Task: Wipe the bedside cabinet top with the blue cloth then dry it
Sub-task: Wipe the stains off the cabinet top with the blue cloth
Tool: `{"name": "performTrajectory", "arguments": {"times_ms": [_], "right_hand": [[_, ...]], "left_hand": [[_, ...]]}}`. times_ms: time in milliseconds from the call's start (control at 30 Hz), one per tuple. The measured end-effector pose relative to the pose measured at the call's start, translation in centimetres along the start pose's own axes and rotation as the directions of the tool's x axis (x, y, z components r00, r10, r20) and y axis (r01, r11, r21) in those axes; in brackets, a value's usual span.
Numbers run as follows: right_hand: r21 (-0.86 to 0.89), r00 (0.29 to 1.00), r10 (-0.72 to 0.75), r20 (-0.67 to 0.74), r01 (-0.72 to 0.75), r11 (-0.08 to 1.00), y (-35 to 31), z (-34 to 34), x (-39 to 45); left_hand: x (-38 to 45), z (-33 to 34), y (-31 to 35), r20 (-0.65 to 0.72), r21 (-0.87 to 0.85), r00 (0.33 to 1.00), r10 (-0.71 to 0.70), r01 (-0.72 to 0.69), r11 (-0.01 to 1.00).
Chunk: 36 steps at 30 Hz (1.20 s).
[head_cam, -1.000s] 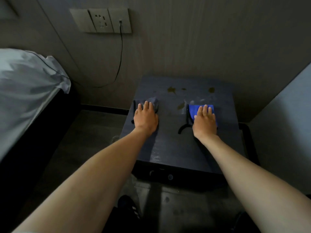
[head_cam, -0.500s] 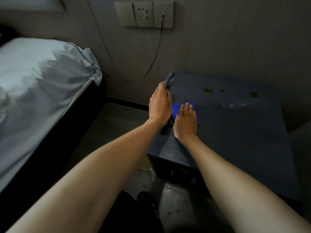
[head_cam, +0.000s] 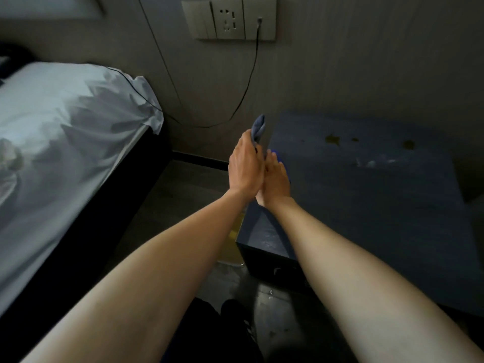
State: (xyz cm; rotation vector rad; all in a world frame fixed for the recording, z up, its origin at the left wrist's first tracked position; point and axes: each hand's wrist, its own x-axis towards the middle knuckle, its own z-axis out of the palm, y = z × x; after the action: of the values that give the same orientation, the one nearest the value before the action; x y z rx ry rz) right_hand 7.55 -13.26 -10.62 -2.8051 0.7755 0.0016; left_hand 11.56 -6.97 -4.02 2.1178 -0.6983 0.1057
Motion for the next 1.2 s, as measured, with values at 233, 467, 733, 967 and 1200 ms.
{"name": "performTrajectory", "arguments": {"times_ms": [233,467,733,967,1200], "right_hand": [[0.050,0.989,0.142,-0.037,-0.140,0.989,9.5,-1.8,0.9],[0.082,0.954,0.292,-0.073,-0.286,0.955,18.2,-3.5,-0.3],[0.101,0.900,0.429,-0.074,-0.422,0.901,26.5,-5.7,-4.3],[0.109,0.870,0.487,-0.073,-0.478,0.871,29.8,-6.7,-6.7],[0.080,0.852,0.522,-0.034,-0.518,0.851,31.6,-7.7,-8.0]], "left_hand": [[-0.6,3.3,1.4,0.059,0.141,0.998,0.031,-0.039,0.989],[-3.4,6.6,1.4,0.391,0.357,0.913,0.115,-0.265,0.896],[-4.4,7.3,2.4,0.368,0.518,0.903,0.222,-0.398,0.757],[-6.5,14.3,10.0,0.499,0.150,0.761,0.414,-0.547,0.824],[-8.6,21.7,17.6,0.608,0.000,0.697,0.380,-0.479,0.878]]}}
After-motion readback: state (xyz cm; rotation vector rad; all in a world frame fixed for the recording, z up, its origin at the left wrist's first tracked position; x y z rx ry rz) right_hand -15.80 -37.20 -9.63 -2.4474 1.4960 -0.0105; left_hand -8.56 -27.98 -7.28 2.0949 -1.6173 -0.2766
